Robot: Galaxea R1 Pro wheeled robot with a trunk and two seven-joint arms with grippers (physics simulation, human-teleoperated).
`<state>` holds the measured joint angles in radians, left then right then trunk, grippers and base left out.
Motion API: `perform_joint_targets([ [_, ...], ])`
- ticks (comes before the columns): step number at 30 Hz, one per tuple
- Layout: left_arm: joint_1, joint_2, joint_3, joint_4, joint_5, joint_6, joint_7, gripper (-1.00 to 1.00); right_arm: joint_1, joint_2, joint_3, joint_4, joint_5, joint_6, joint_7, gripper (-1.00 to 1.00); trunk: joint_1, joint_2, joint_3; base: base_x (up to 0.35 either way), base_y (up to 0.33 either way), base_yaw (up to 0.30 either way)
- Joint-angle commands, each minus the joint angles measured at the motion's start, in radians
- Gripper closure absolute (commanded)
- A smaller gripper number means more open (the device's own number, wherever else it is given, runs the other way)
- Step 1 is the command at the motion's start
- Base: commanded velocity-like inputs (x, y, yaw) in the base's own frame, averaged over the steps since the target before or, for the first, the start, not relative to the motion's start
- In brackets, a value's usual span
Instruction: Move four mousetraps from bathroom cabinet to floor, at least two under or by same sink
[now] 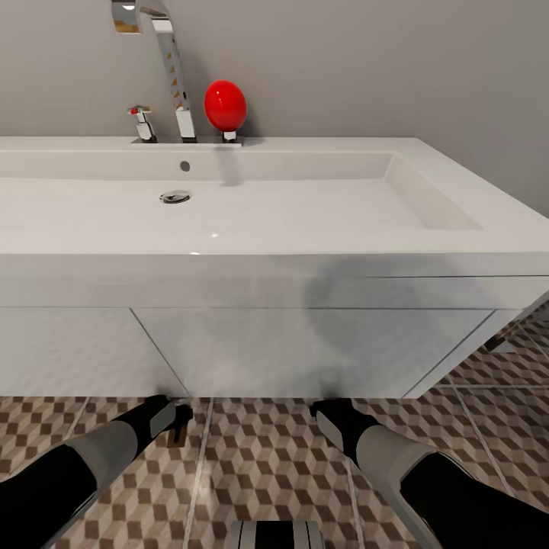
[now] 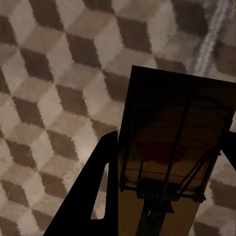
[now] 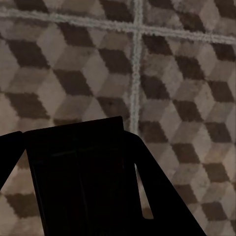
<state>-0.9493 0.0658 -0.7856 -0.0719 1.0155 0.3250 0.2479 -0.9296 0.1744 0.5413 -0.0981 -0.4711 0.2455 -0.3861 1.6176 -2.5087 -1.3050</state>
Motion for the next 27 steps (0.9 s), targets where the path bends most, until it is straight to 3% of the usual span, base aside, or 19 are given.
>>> perform_joint_targets([
  [1, -0.029, -0.001, -0.013, -0.01, 0.005, 0.005, 0.01, 1.0, -0.032, 0.0, 0.018, -0.01, -0.003, 0.006, -0.003, 1.0, 0.0, 0.0, 0.0, 0.0, 0.0, 0.0],
  [7, -0.029, -0.002, -0.015, -0.016, 0.003, -0.007, 0.01, 1.0, -0.032, 0.0, 0.017, -0.011, -0.002, -0.001, -0.003, 1.0, 0.0, 0.0, 0.0, 0.0, 0.0, 0.0],
  [14, -0.029, -0.003, -0.015, -0.019, 0.003, -0.075, 0.009, 1.0, -0.031, 0.0, 0.019, -0.01, 0.001, -0.021, -0.003, 1.0, 0.0, 0.0, 0.0, 0.0, 0.0, 0.0],
  [19, -0.029, -0.003, -0.015, -0.014, 0.004, -0.092, 0.004, 1.0, -0.031, 0.0, 0.024, 0.008, 0.002, -0.181, 0.0, 1.0, 0.0, 0.0, 0.0, 0.0, 0.0, 0.0],
  [27, -0.029, 0.006, -0.013, -0.011, 0.003, -0.095, 0.004, 1.0, -0.032, 0.0, 0.026, 0.026, 0.006, -0.24, 0.003, 1.0, 0.0, 0.0, 0.0, 0.0, 0.0, 0.0],
])
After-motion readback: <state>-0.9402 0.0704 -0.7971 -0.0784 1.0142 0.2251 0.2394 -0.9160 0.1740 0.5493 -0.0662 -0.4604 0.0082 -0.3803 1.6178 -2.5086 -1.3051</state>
